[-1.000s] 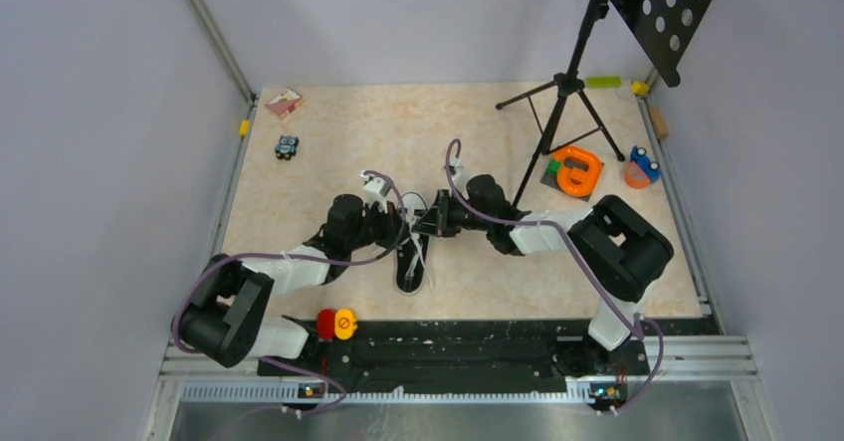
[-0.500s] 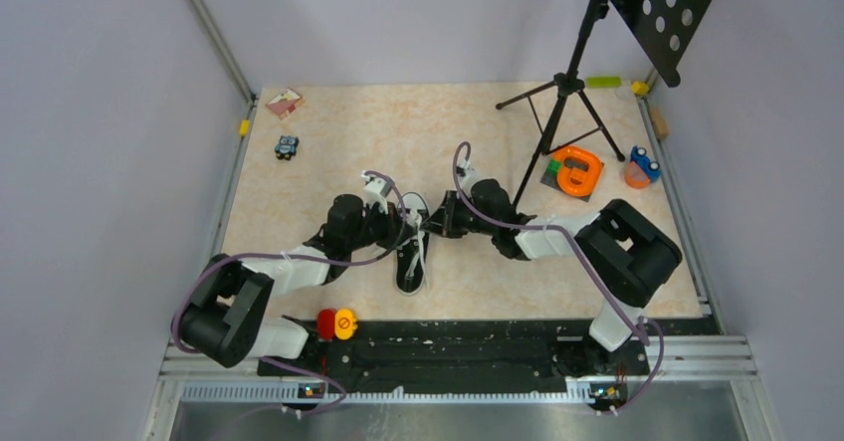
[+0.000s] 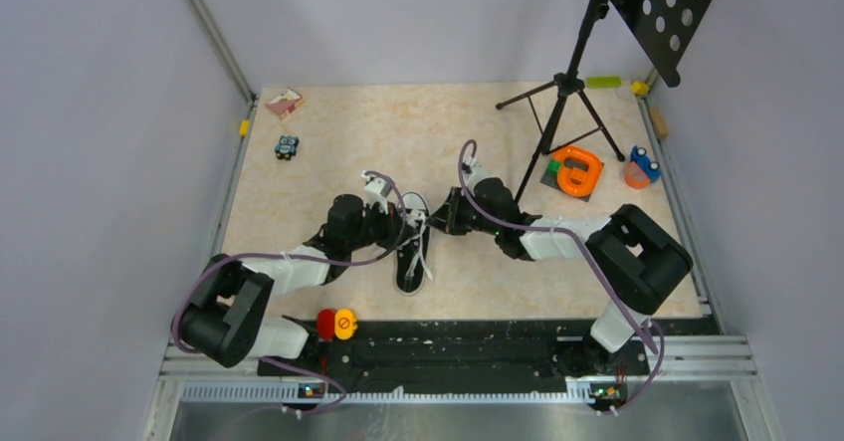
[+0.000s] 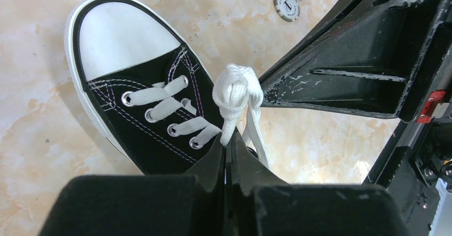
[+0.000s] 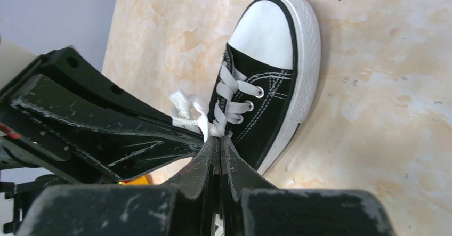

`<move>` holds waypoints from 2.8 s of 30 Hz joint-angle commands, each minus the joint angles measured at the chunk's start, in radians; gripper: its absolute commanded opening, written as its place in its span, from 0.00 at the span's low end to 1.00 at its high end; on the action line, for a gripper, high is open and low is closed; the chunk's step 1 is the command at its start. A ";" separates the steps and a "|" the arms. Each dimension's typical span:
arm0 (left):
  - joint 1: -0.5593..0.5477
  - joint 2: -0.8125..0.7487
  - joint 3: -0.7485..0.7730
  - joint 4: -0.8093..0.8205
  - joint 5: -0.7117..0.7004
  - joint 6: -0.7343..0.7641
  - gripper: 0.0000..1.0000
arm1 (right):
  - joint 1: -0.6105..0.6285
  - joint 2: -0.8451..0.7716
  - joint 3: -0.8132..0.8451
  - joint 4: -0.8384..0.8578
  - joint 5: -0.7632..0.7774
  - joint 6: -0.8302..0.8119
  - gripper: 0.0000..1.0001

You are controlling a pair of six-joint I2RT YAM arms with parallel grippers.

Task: Tie the shoes
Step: Cross the shoelace with the shoelace.

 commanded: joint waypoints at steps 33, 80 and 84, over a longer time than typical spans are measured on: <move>-0.003 0.014 0.008 0.045 0.062 -0.015 0.00 | 0.008 -0.005 0.042 0.064 -0.109 -0.049 0.02; -0.003 -0.101 0.048 -0.162 -0.014 -0.054 0.49 | 0.045 -0.015 0.063 -0.005 -0.078 -0.103 0.00; -0.001 -0.141 0.051 -0.189 0.018 -0.090 0.72 | 0.044 -0.013 0.064 -0.004 -0.078 -0.100 0.00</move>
